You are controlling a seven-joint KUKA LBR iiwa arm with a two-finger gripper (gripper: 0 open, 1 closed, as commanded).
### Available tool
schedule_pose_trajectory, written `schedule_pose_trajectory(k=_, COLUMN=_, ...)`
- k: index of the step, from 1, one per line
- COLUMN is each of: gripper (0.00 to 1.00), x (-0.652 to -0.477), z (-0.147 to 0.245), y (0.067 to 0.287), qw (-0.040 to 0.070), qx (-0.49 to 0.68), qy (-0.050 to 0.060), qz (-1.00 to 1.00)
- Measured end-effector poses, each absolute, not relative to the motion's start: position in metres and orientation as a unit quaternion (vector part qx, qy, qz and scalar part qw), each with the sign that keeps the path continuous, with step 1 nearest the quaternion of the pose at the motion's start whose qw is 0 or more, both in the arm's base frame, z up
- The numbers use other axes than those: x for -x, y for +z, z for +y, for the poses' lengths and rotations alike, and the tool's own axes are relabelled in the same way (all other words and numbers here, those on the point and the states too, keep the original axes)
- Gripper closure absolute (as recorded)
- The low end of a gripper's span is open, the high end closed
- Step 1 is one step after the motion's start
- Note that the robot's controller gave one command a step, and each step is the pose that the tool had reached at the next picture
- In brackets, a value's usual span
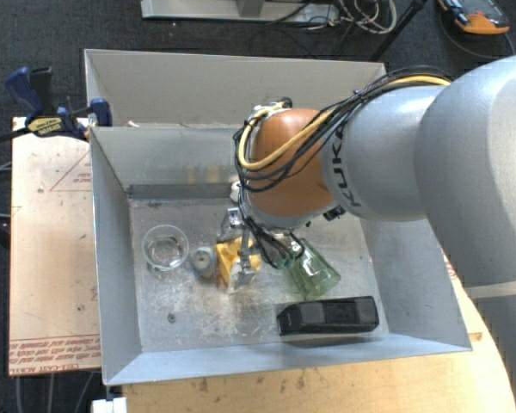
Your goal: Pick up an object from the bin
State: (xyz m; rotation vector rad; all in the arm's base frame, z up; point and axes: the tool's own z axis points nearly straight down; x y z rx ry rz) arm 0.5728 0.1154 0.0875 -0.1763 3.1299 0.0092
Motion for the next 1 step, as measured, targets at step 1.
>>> schedule_pose_trajectory(k=1, gripper=1.0, x=-0.5524, z=0.1361, y=0.246, qw=0.002, qx=0.051, qy=0.001, qz=0.999)
